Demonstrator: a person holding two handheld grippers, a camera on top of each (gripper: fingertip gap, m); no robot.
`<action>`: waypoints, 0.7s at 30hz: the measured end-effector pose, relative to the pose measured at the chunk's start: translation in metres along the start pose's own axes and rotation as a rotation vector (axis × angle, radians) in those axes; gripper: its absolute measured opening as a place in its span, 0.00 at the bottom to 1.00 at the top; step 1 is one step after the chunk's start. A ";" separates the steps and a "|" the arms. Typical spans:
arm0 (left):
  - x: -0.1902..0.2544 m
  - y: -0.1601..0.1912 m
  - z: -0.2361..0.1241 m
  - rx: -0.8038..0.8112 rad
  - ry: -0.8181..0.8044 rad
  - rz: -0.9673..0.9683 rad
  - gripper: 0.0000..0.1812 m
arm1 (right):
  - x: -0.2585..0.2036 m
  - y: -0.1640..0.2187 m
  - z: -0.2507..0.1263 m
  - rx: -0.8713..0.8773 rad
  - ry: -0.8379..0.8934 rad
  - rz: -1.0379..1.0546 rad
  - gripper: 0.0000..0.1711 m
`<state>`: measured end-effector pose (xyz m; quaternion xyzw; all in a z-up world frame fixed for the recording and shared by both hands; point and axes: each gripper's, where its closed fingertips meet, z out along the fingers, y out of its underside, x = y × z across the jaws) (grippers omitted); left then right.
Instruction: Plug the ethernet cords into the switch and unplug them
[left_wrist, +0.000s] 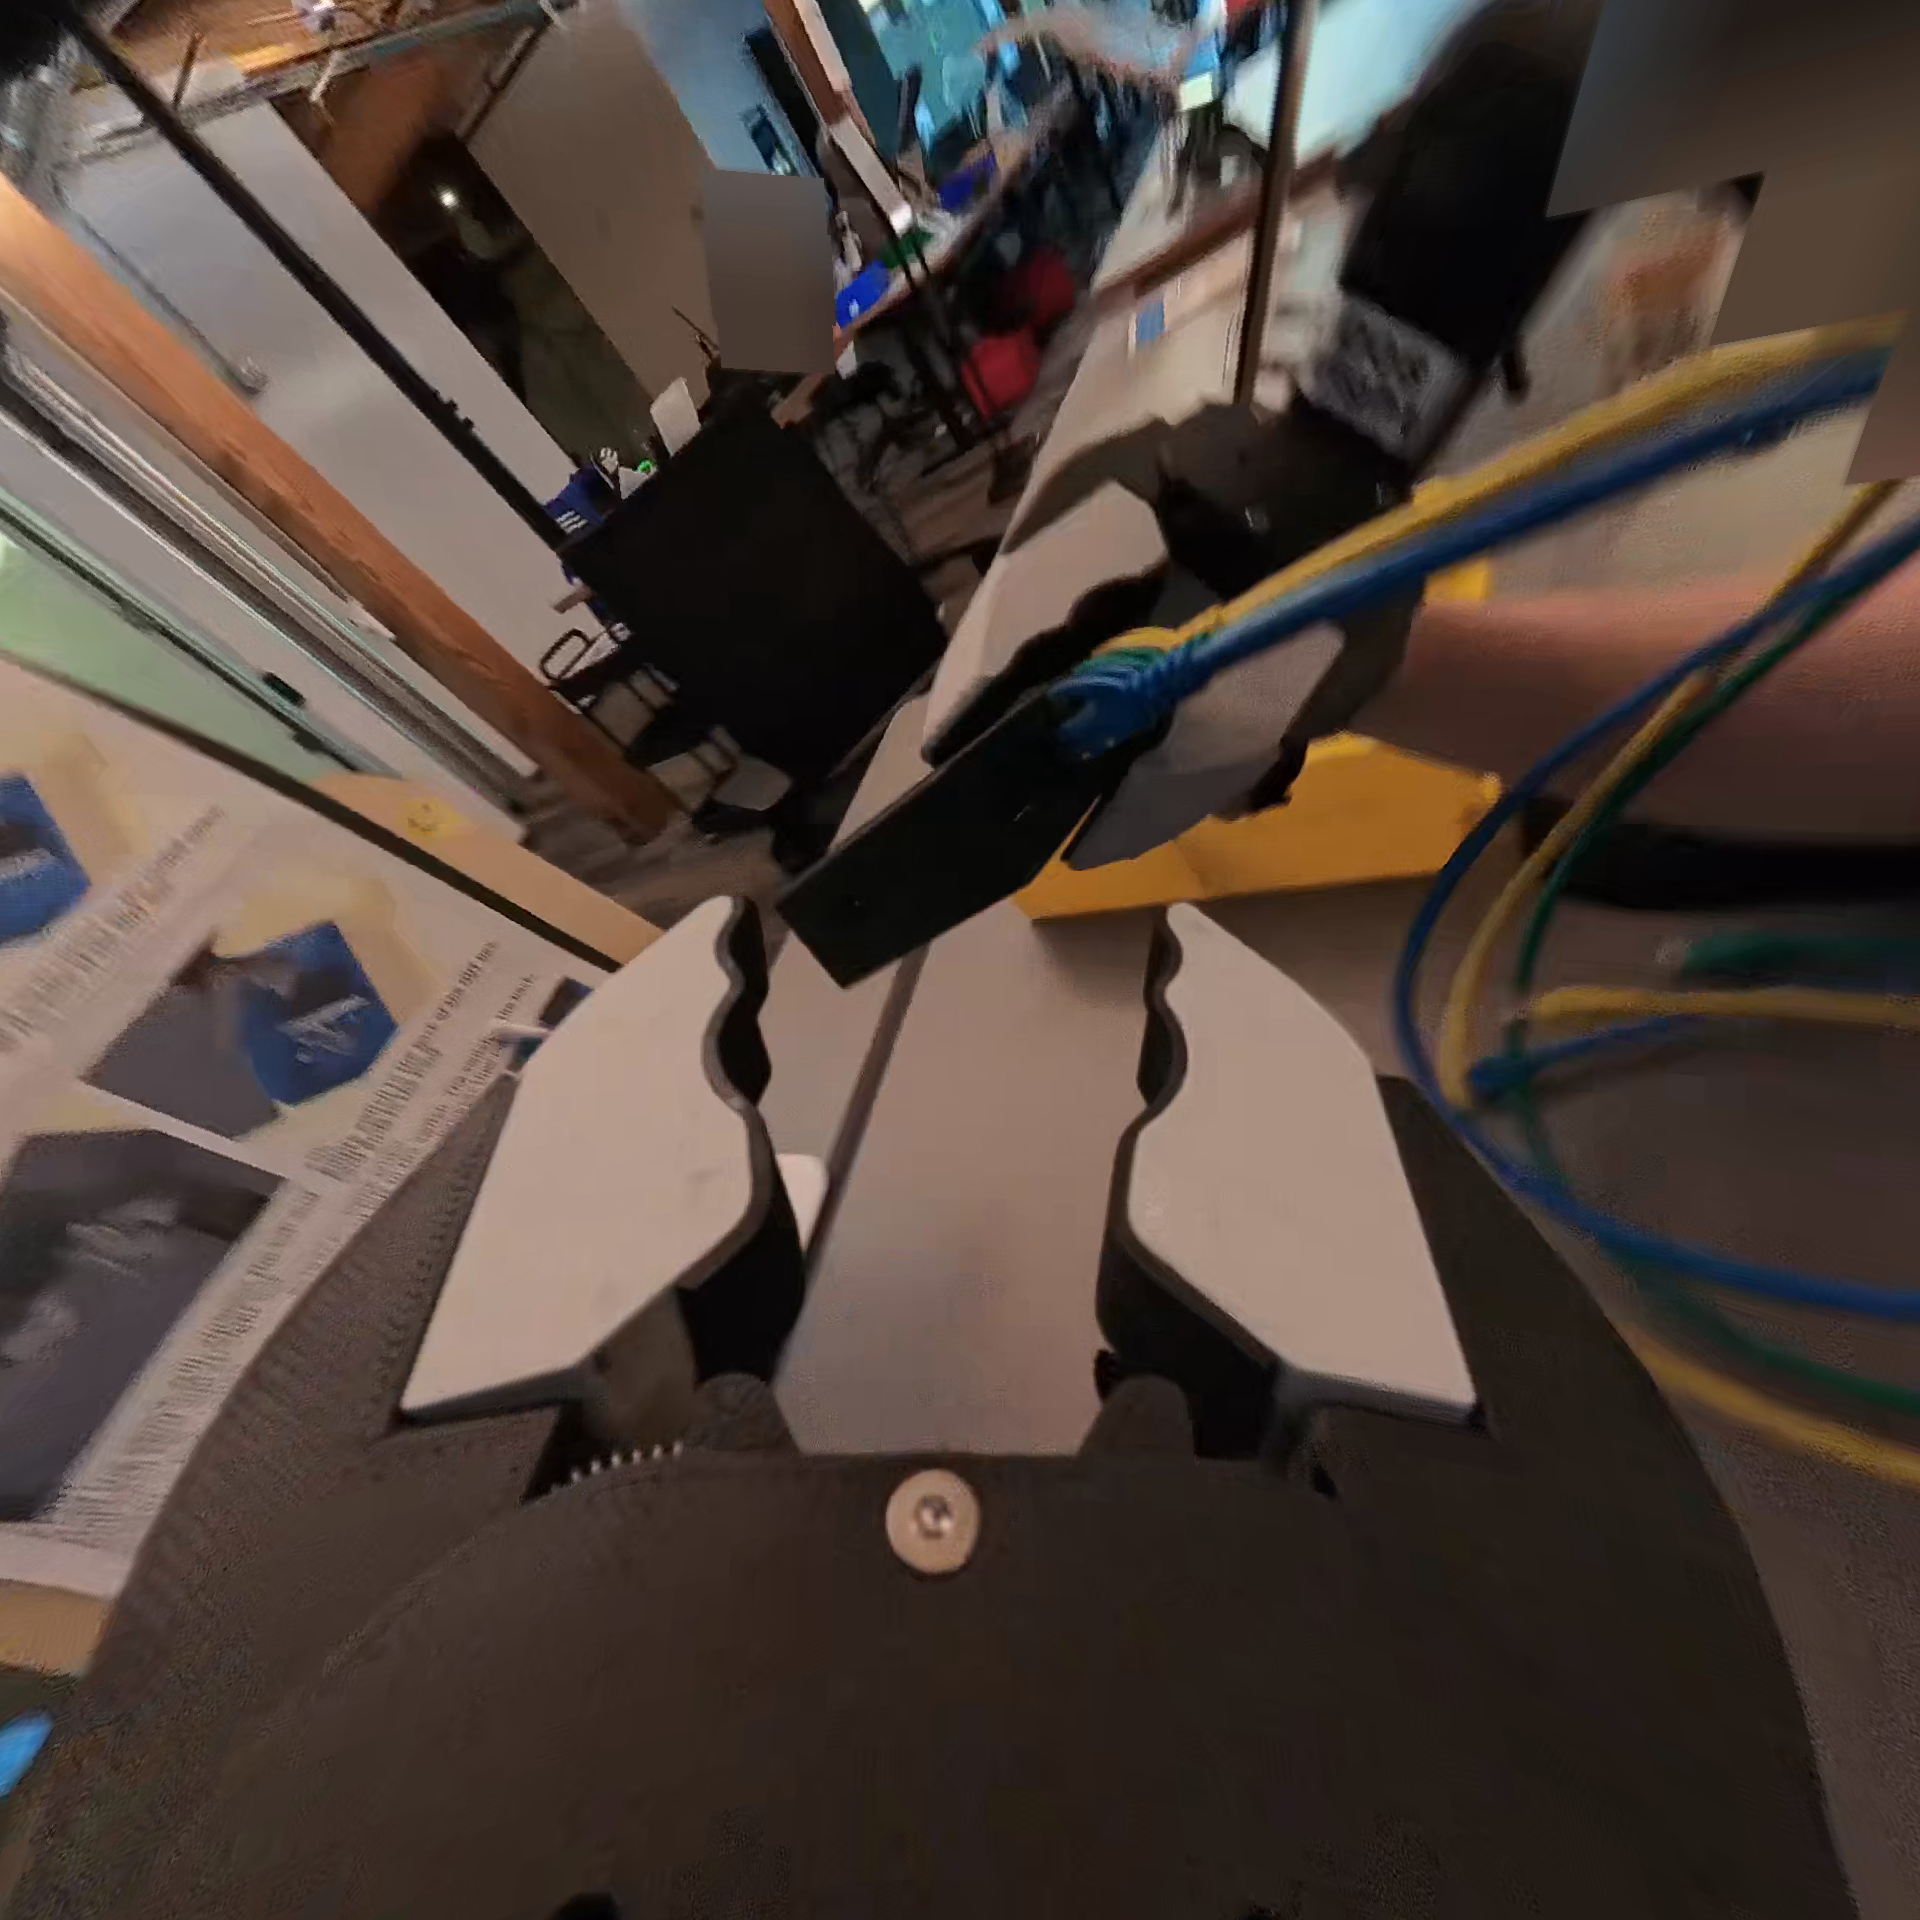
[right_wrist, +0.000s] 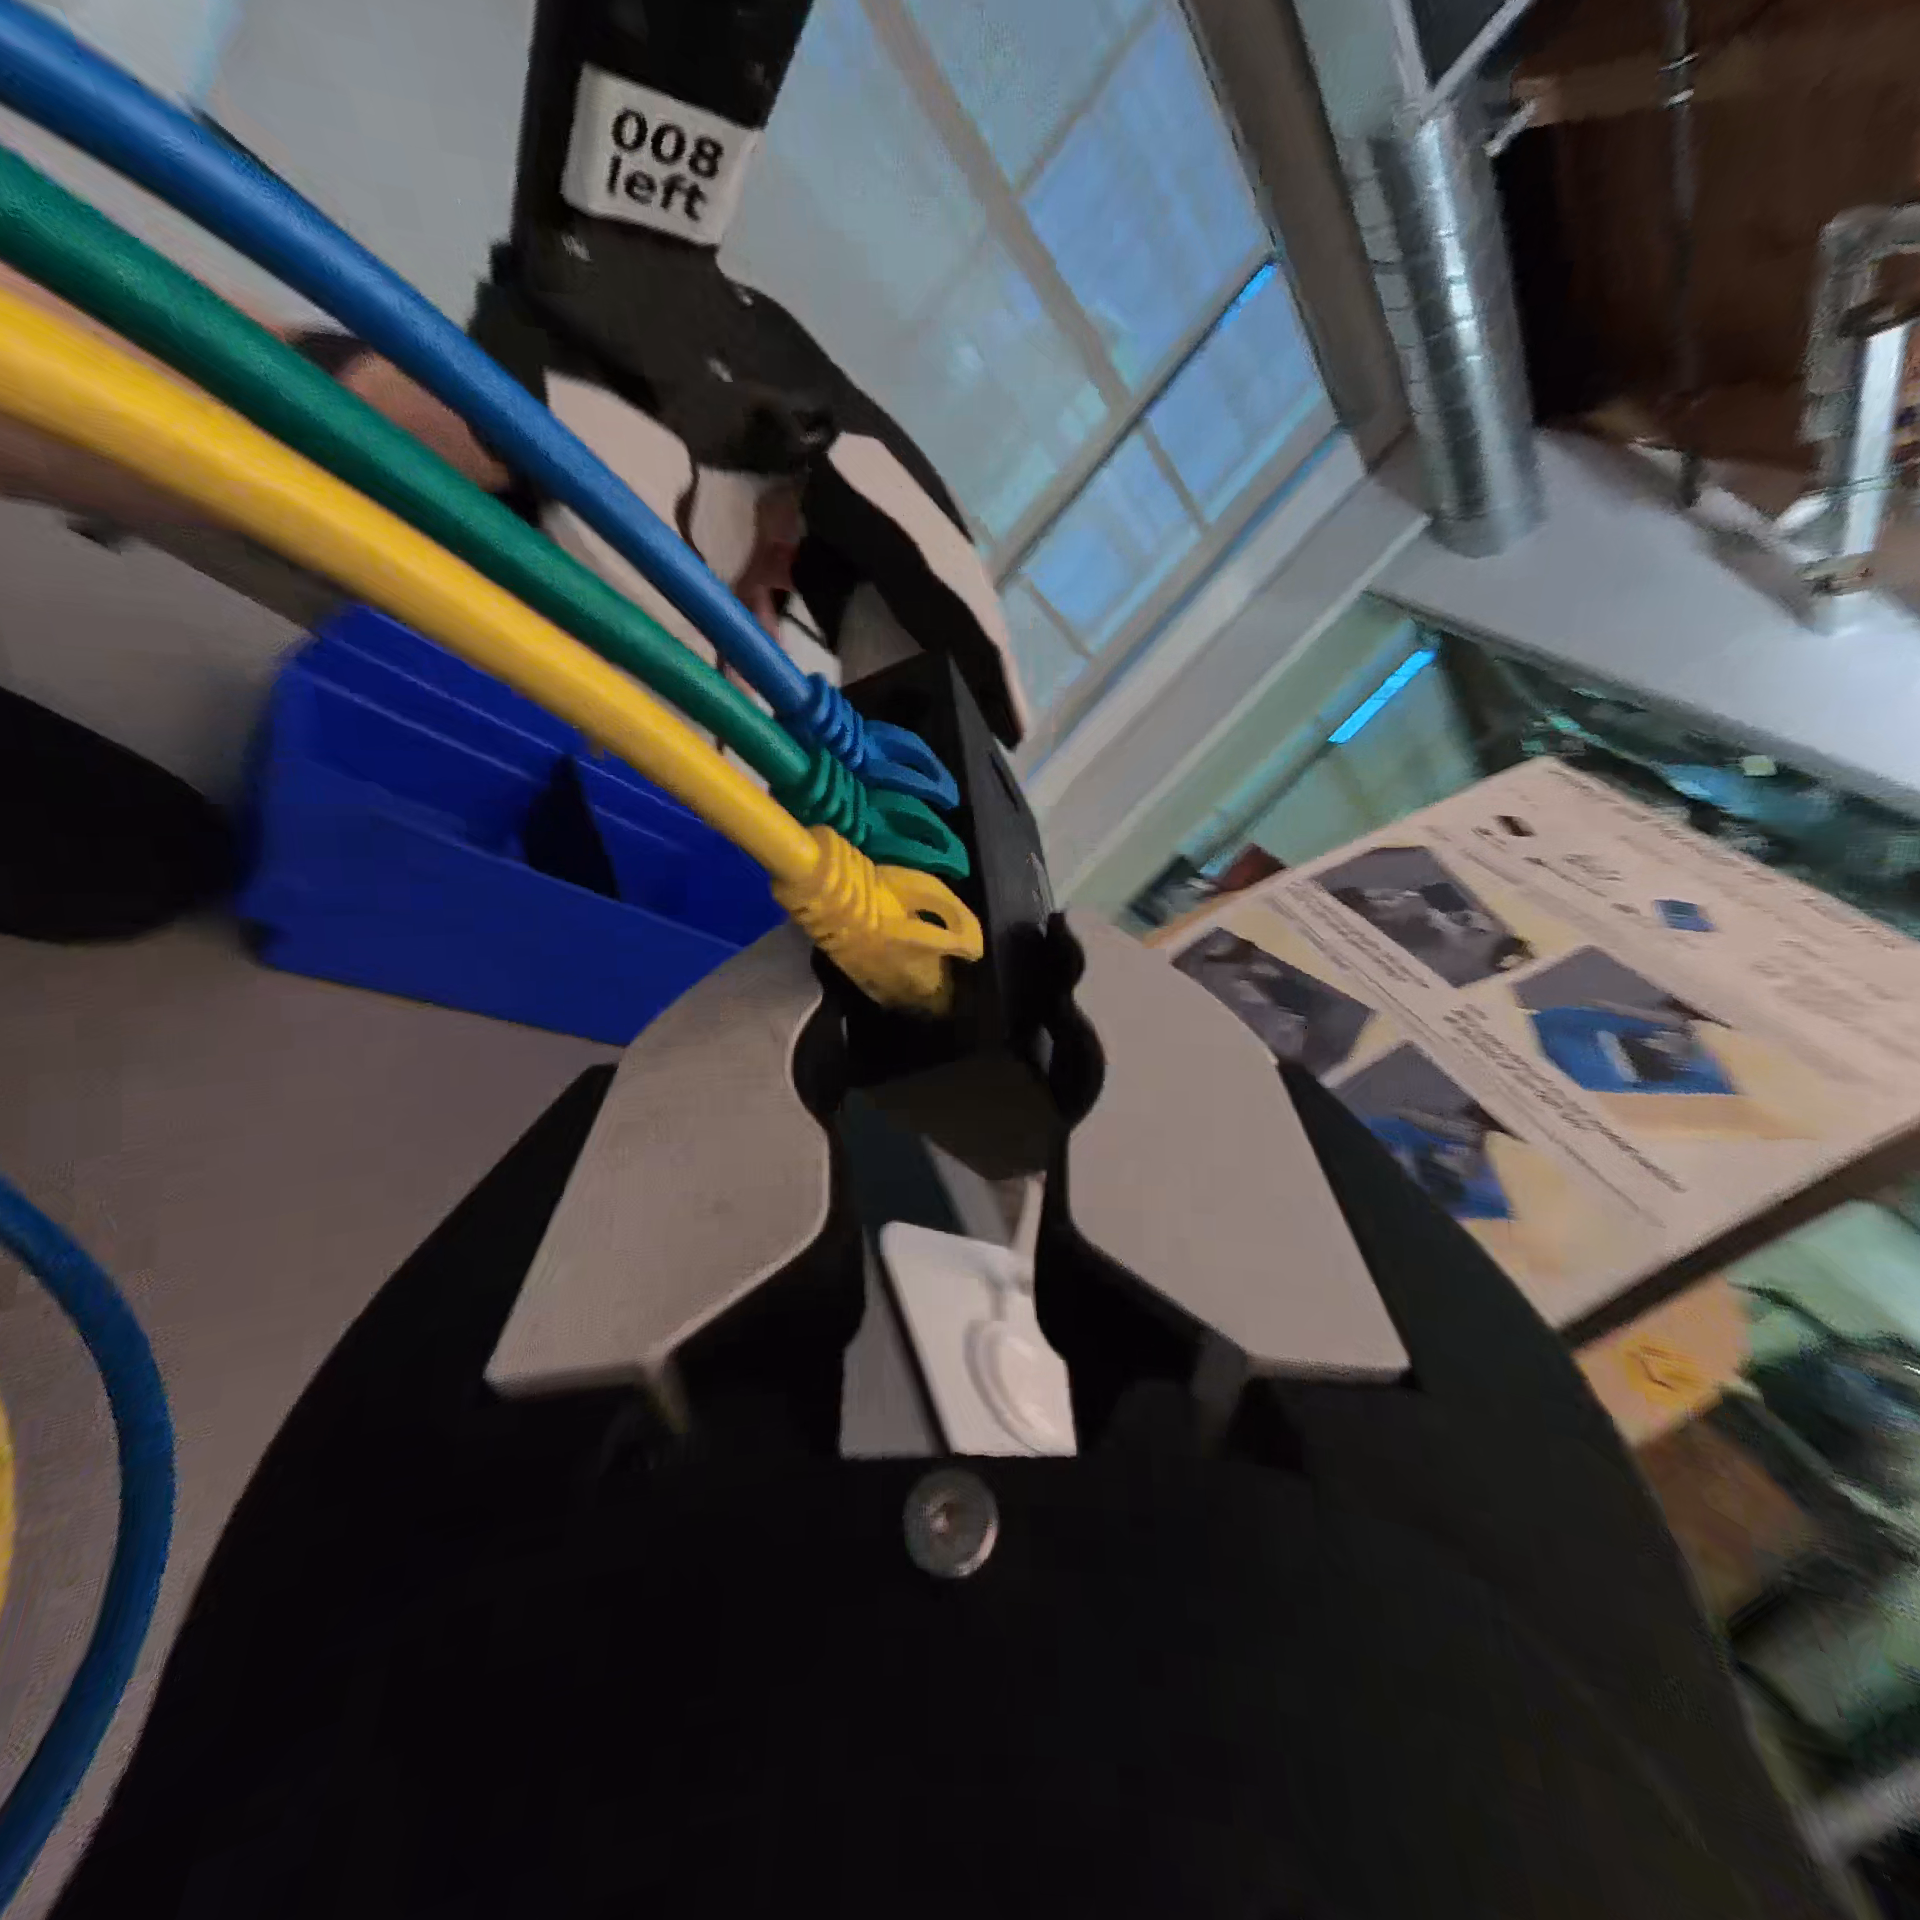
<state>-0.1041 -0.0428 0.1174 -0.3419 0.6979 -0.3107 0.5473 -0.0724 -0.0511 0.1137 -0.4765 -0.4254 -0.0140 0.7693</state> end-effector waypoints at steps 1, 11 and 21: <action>0.002 0.001 0.003 -0.030 -0.023 0.075 0.37 | -0.004 -0.004 -0.001 0.022 -0.042 0.033 0.21; 0.026 0.022 0.032 -0.152 -0.161 0.624 0.20 | -0.045 -0.003 -0.002 0.048 -0.332 0.150 0.23; 0.017 0.041 0.039 -0.163 -0.180 0.482 0.19 | -0.038 0.018 0.001 -0.048 -0.269 0.091 0.24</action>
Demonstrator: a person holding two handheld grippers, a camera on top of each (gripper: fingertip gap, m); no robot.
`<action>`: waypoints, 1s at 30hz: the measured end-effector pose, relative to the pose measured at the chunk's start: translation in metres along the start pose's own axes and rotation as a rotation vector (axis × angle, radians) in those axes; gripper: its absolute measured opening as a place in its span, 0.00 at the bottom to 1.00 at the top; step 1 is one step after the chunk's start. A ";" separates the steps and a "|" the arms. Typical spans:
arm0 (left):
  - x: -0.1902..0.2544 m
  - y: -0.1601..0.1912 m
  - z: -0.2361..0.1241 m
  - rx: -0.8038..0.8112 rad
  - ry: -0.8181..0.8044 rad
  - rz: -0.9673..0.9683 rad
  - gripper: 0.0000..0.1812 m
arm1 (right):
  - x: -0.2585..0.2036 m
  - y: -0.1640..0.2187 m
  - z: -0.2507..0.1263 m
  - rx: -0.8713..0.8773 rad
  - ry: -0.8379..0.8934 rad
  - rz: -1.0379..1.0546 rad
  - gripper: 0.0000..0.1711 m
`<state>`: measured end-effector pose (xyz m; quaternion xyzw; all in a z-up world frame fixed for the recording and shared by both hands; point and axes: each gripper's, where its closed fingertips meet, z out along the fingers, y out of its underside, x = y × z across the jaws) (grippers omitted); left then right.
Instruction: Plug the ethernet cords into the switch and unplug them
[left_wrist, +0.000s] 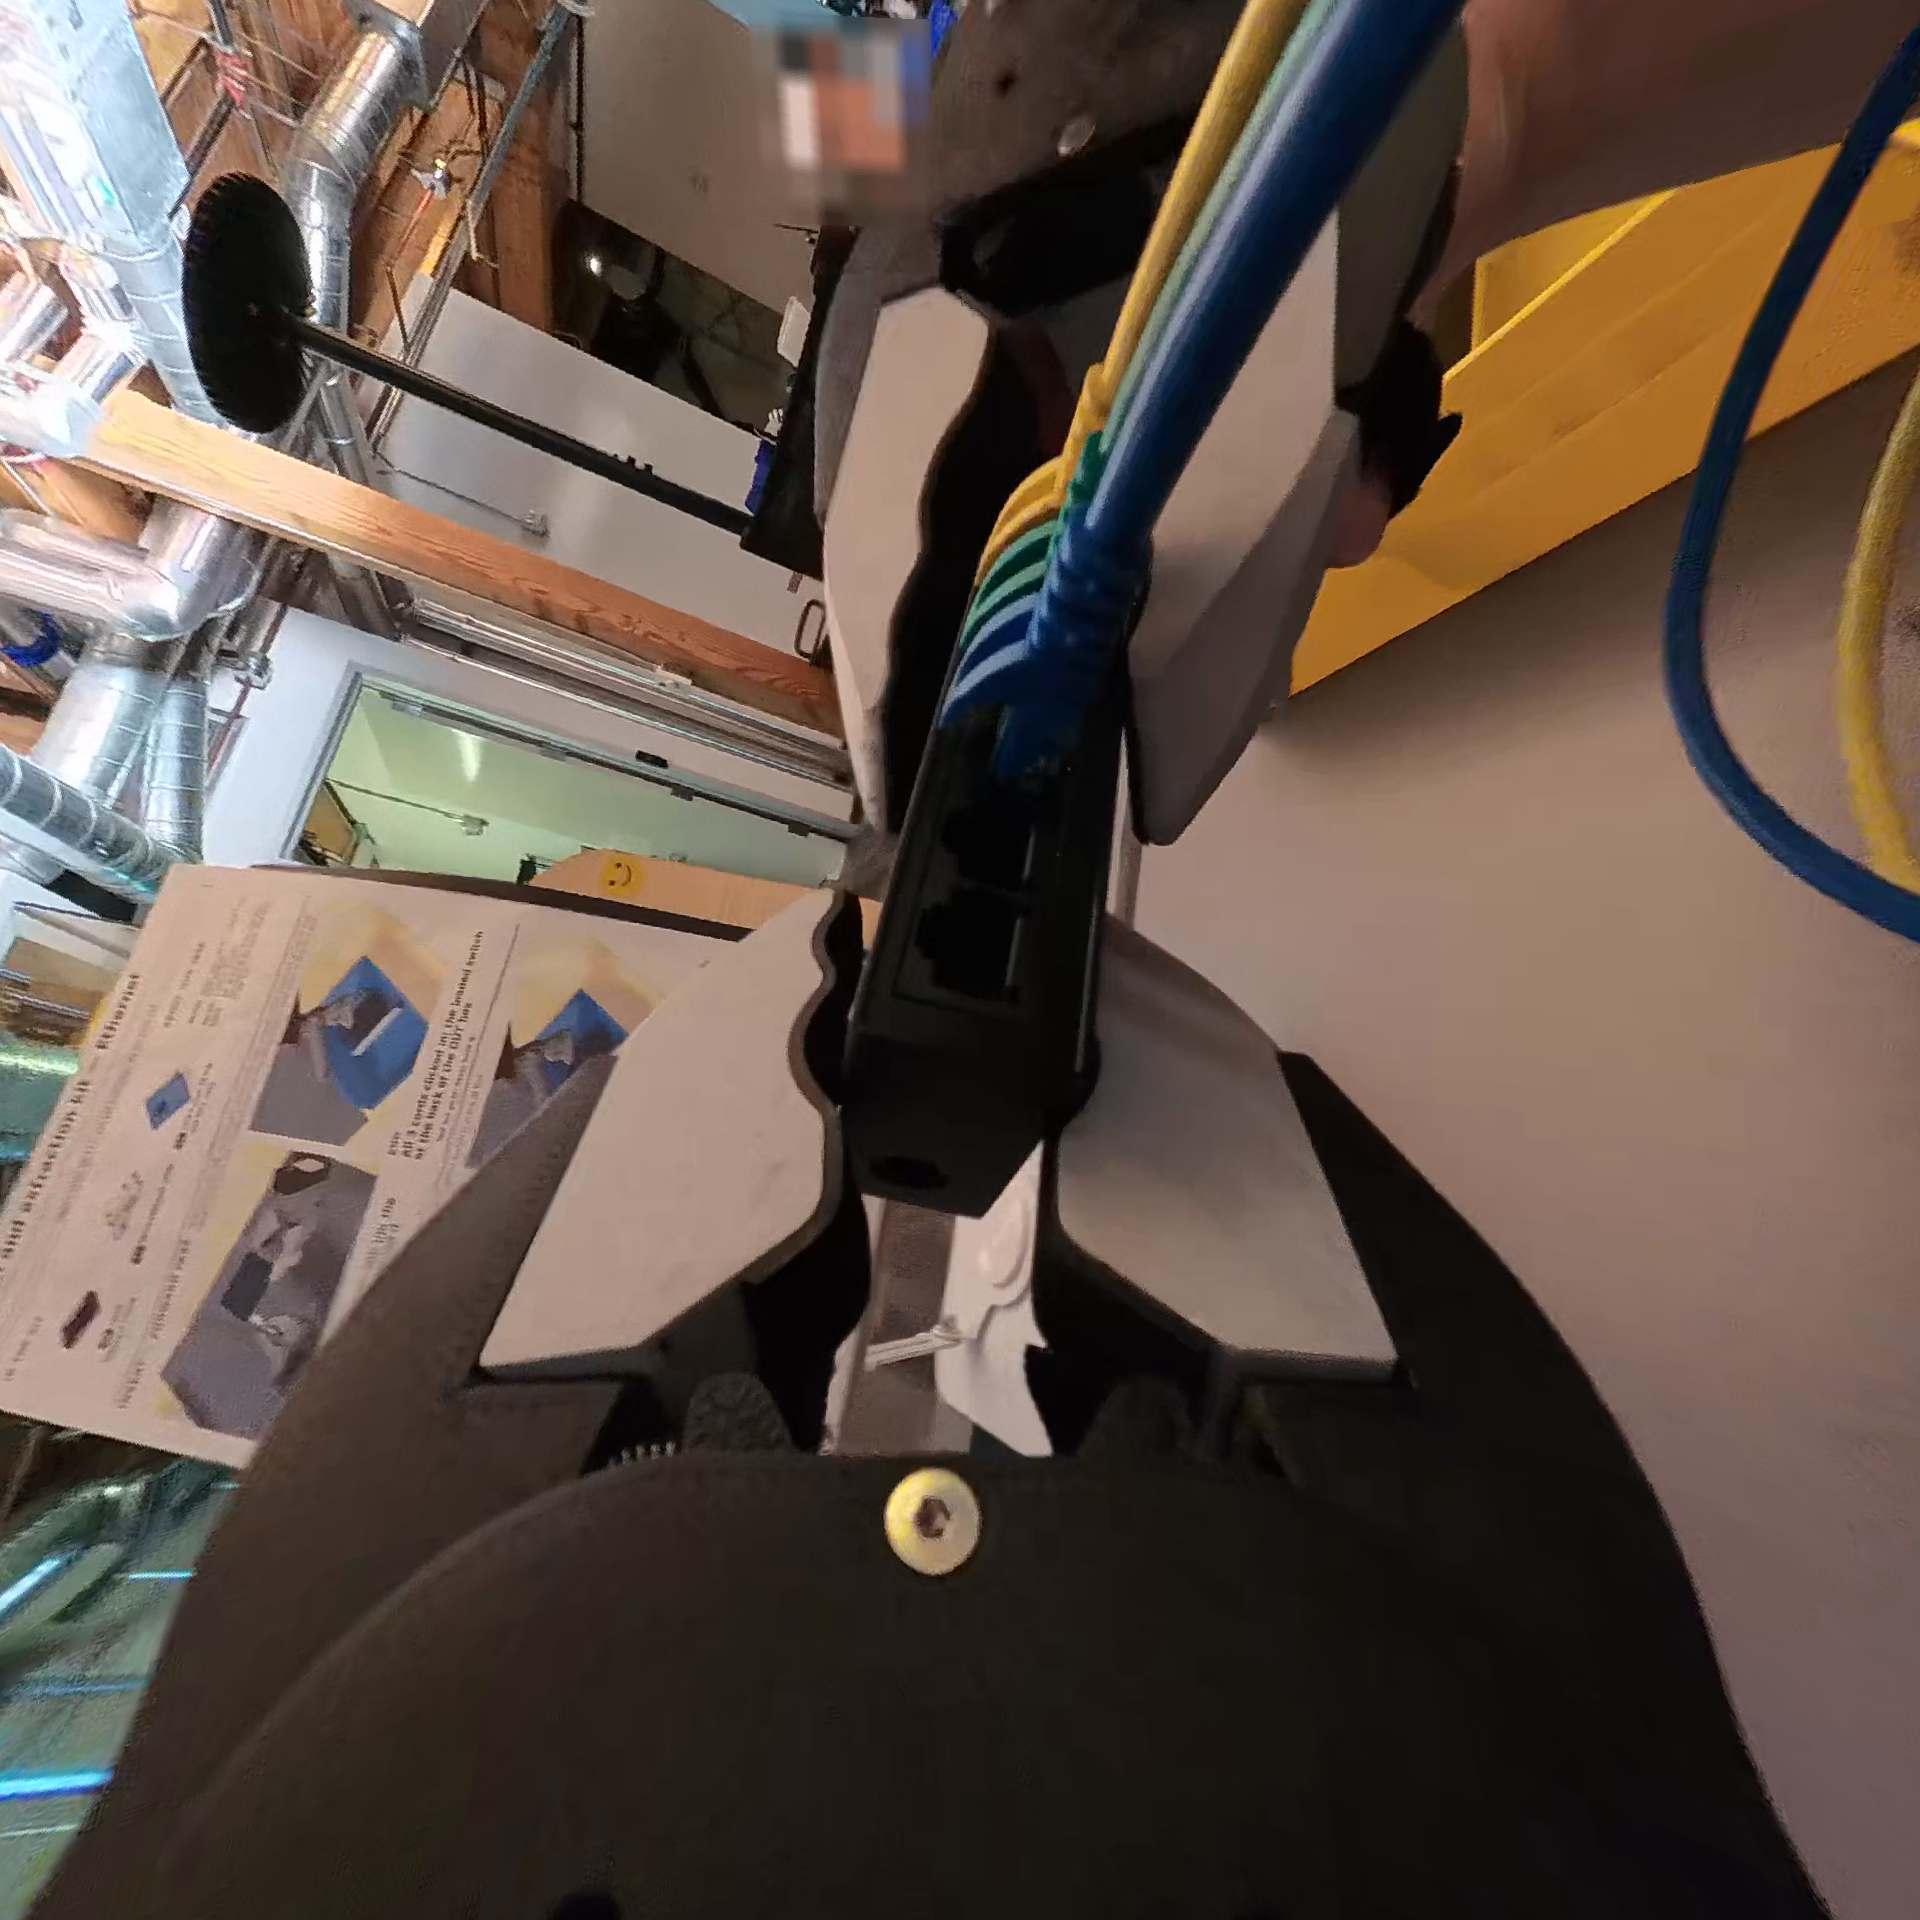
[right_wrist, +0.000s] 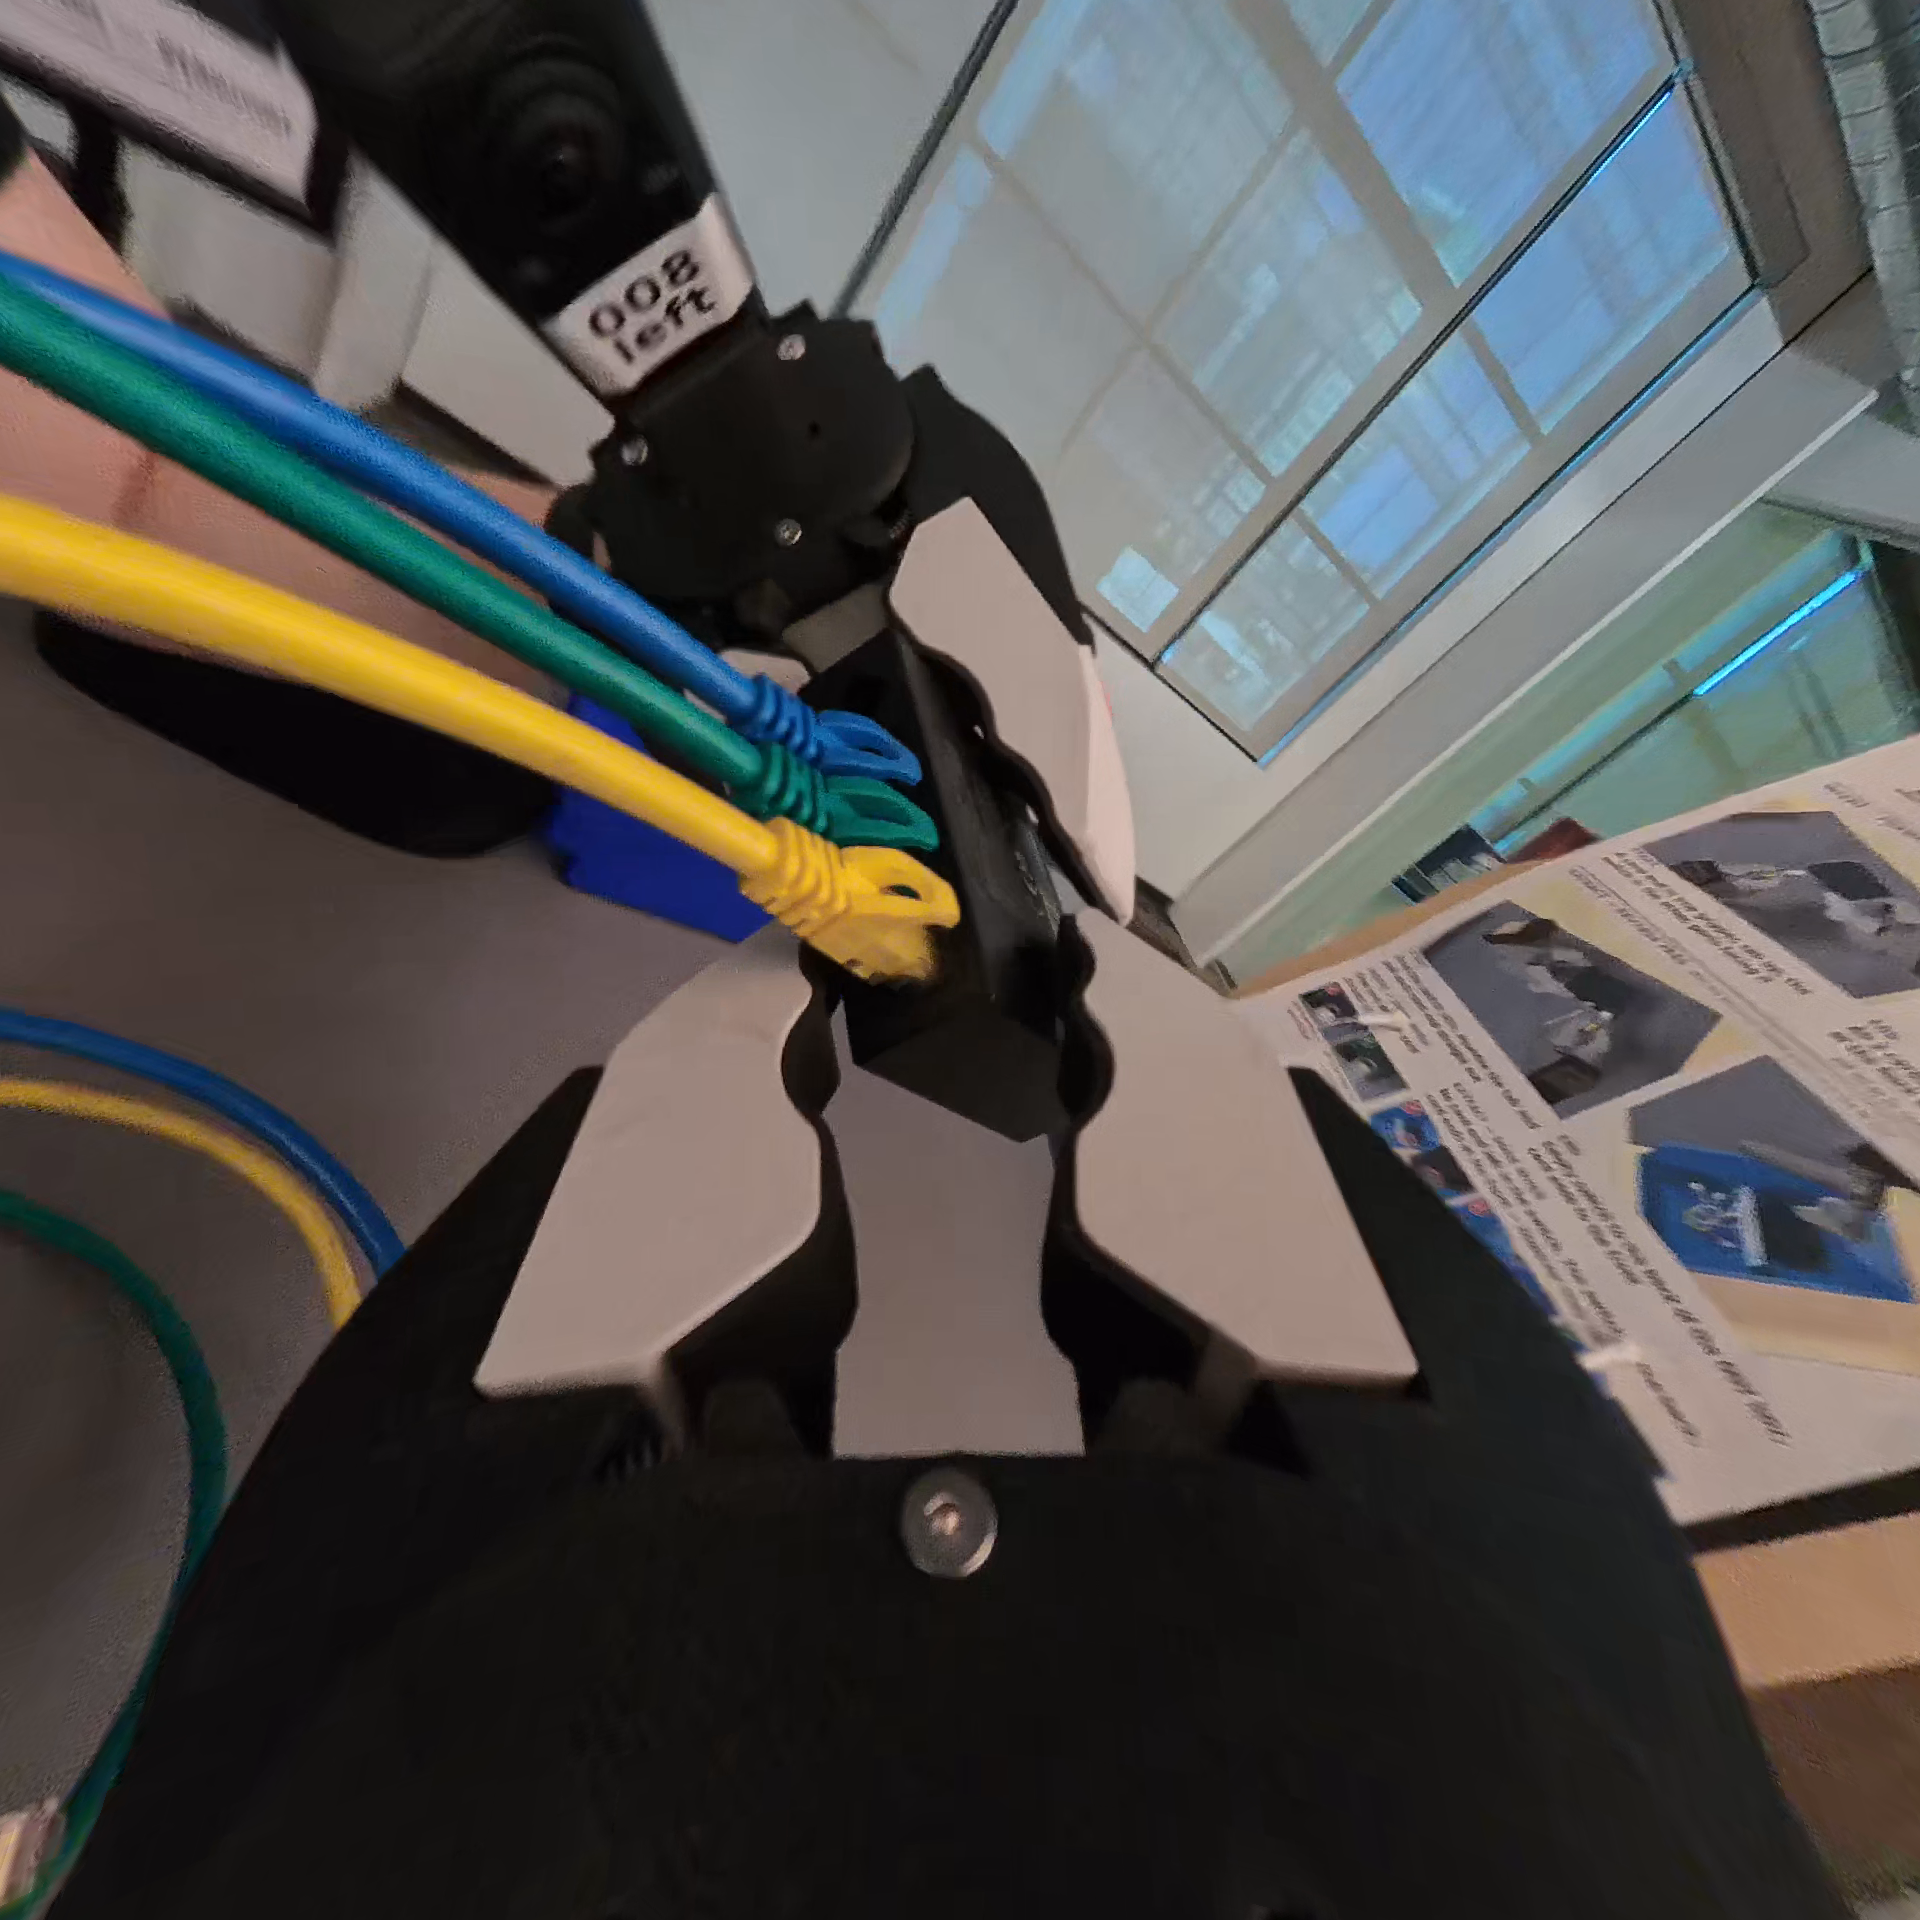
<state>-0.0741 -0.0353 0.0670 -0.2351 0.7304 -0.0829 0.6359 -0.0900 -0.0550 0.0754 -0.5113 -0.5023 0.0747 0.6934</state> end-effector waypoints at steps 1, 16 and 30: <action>0.001 0.003 0.001 -0.004 0.004 -0.046 0.19 | 0.000 0.003 0.001 -0.042 0.008 -0.037 0.22; -0.004 0.003 -0.024 0.322 0.475 -1.031 0.42 | 0.010 0.006 0.014 -0.196 0.189 -0.392 0.21; 0.011 -0.001 -0.004 0.405 0.471 -1.116 0.36 | 0.007 0.024 -0.001 -0.395 0.117 -0.431 0.20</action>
